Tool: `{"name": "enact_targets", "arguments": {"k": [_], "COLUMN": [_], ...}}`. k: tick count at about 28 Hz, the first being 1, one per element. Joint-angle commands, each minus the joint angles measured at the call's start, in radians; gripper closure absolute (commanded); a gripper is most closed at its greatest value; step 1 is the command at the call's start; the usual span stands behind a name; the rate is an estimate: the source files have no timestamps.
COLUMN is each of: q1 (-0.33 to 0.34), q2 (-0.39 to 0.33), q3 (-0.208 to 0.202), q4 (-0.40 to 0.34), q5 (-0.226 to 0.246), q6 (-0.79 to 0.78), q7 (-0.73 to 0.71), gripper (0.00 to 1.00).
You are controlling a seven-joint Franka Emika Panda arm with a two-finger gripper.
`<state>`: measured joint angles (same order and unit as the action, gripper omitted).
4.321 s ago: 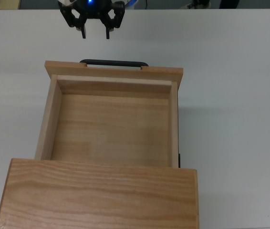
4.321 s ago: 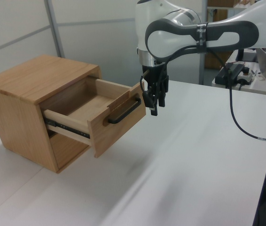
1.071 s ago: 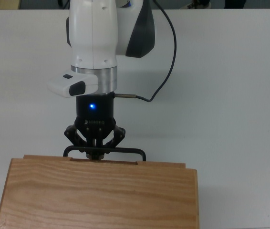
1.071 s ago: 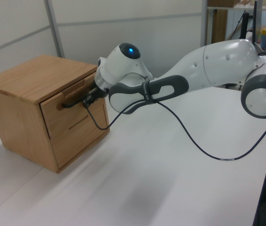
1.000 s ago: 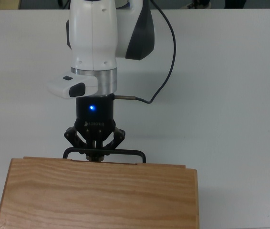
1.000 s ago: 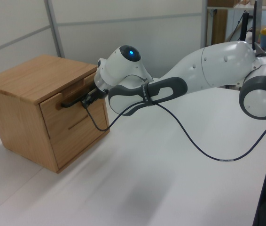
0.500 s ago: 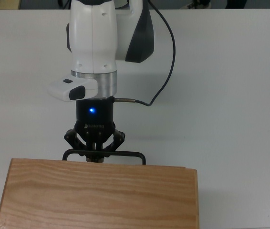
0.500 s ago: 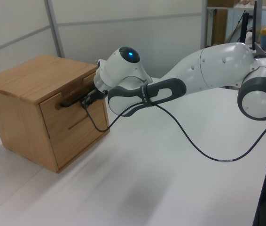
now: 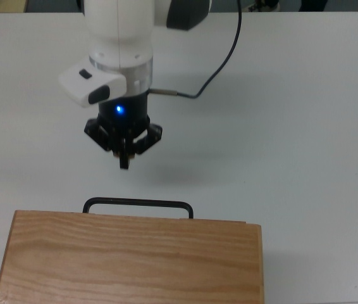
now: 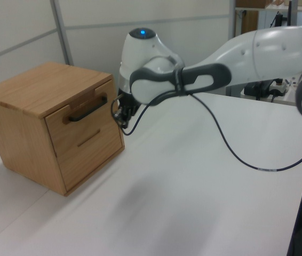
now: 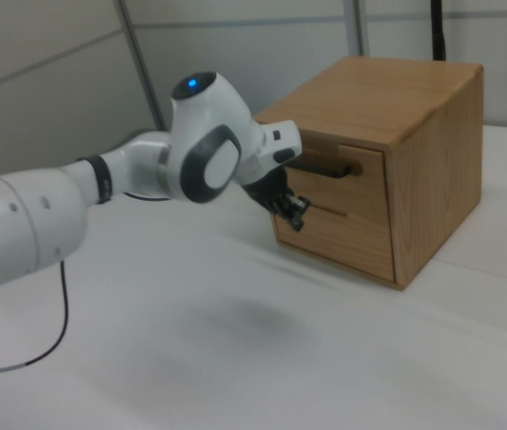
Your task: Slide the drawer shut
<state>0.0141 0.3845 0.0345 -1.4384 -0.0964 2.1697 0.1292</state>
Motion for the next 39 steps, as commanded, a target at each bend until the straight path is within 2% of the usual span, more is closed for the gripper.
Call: {"name": "enact_targets", "arguments": {"k": [1, 6, 12, 17, 20, 22, 23, 24, 27, 28, 29, 36, 39], "q1": [0.007, 0.006, 0.004, 0.003, 0.001, 0.000, 0.000, 0.000, 0.000, 0.000, 0.001, 0.001, 0.001], "q2": [-0.117, -0.193, -0.315, -0.374, -0.387, -0.394, -0.400, -0.403, -0.409, -0.409, -0.411, -0.411, -0.414], "q3": [-0.007, -0.005, -0.001, -0.001, -0.001, -0.001, -0.001, -0.001, 0.001, -0.001, 0.001, 0.002, 0.002], "q4": [-0.071, -0.089, -0.203, -0.241, -0.240, -0.240, -0.240, -0.240, -0.240, -0.240, -0.240, -0.234, -0.235], "q5": [-0.022, -0.022, -0.014, -0.009, -0.006, -0.003, 0.001, 0.001, 0.001, 0.001, 0.003, 0.003, 0.017], "q6": [-0.174, -0.303, -0.323, -0.382, -0.435, -0.461, -0.481, -0.491, -0.516, -0.522, -0.525, -0.525, -0.527], "q7": [0.024, 0.020, 0.012, 0.010, -0.011, -0.035, -0.057, -0.066, -0.091, -0.095, -0.097, -0.092, -0.091], "gripper": [1.00, 1.00, 1.00, 1.00, 0.93, 0.75, 0.45, 0.32, 0.27, 0.19, 0.00, 0.00, 0.00]}}
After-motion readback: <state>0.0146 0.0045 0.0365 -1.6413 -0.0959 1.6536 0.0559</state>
